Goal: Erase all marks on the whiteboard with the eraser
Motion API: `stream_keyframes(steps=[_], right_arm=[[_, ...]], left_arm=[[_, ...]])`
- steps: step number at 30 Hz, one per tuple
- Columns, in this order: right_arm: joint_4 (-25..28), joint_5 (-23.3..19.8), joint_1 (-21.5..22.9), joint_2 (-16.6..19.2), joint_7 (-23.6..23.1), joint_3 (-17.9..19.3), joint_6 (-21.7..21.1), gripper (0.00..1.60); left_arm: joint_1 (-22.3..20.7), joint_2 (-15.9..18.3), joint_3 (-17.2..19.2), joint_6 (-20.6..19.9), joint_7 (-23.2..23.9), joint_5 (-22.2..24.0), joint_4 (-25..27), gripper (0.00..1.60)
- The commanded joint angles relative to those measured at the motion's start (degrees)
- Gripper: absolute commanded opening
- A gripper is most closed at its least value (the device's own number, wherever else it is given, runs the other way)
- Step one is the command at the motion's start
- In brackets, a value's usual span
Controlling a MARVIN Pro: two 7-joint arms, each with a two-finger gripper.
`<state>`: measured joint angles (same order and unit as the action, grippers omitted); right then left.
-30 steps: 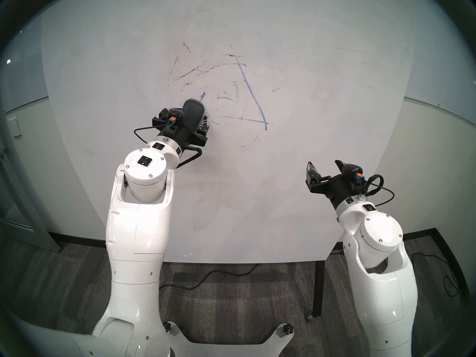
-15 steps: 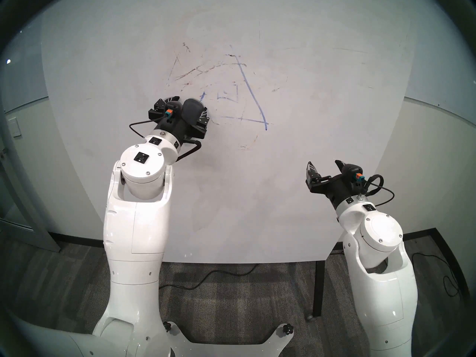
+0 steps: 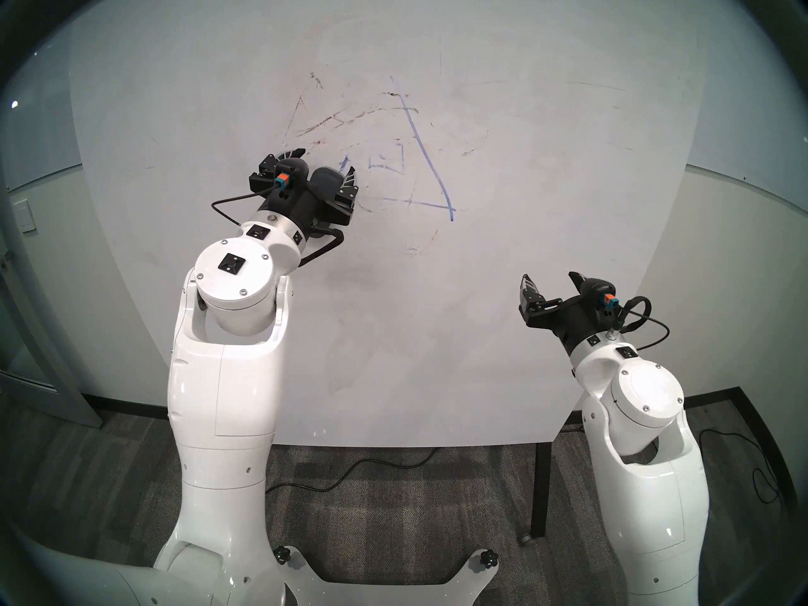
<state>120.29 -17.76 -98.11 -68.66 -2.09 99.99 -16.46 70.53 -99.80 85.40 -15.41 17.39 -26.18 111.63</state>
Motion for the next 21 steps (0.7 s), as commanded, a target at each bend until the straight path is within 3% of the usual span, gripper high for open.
stream_keyframes(steps=[1,21], right_arm=[[1.27,-0.02,0.42,0.08,-0.09,-0.04,0.2,1.6],[1.28,-0.02,0.42,0.08,-0.09,-0.04,0.2,1.6]], left_arm=[[2.36,2.18,-2.28,-1.77,-1.23,2.49,3.64,1.6],[5.0,4.29,-2.27,0.45,-6.07,-0.42,3.01,1.6]])
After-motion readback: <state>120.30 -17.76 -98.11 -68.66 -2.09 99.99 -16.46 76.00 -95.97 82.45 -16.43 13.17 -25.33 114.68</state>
